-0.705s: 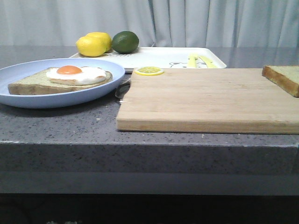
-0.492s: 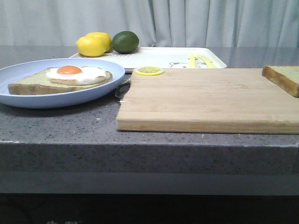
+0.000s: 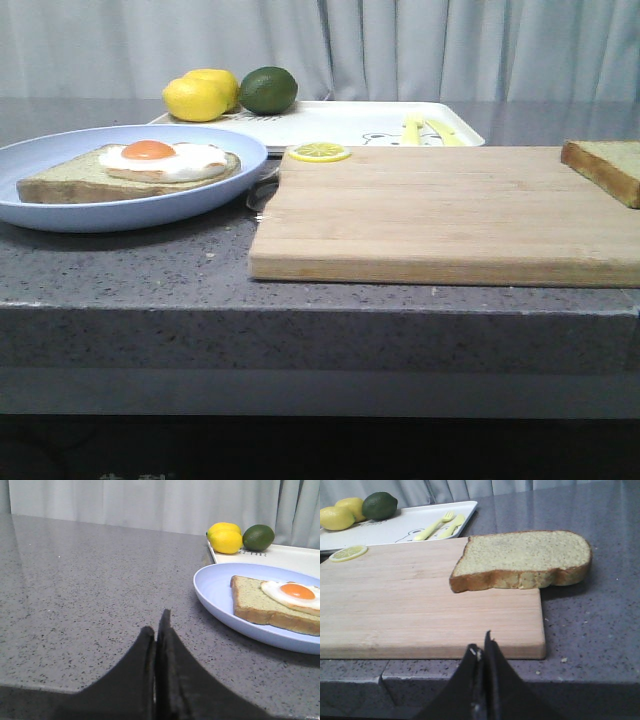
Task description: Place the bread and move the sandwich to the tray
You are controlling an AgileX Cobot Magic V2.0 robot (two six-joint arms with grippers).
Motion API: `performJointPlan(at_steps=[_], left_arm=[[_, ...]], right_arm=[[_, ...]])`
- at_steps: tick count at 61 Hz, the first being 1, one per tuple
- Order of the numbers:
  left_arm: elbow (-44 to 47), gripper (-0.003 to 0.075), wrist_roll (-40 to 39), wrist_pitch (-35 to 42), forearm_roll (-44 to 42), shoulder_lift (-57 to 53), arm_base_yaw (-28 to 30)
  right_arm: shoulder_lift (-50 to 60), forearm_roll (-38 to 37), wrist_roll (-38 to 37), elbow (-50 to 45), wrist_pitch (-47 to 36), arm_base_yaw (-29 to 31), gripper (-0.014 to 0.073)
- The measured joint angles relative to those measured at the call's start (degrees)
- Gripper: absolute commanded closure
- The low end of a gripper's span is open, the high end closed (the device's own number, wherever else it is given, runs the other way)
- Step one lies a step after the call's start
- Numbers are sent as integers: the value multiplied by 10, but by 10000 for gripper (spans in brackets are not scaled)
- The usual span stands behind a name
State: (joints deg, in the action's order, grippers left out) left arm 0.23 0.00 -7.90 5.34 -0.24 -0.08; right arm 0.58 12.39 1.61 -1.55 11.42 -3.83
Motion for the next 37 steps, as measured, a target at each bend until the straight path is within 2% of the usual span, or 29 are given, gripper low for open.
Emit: performJointPlan(at_steps=[25, 37], left_arm=[[0, 741, 0, 0, 0, 0, 0], [0, 741, 0, 19, 0, 0, 0]], right_arm=[[0, 0, 0, 0, 0, 0, 654], [0, 0, 0, 0, -30, 0, 654]])
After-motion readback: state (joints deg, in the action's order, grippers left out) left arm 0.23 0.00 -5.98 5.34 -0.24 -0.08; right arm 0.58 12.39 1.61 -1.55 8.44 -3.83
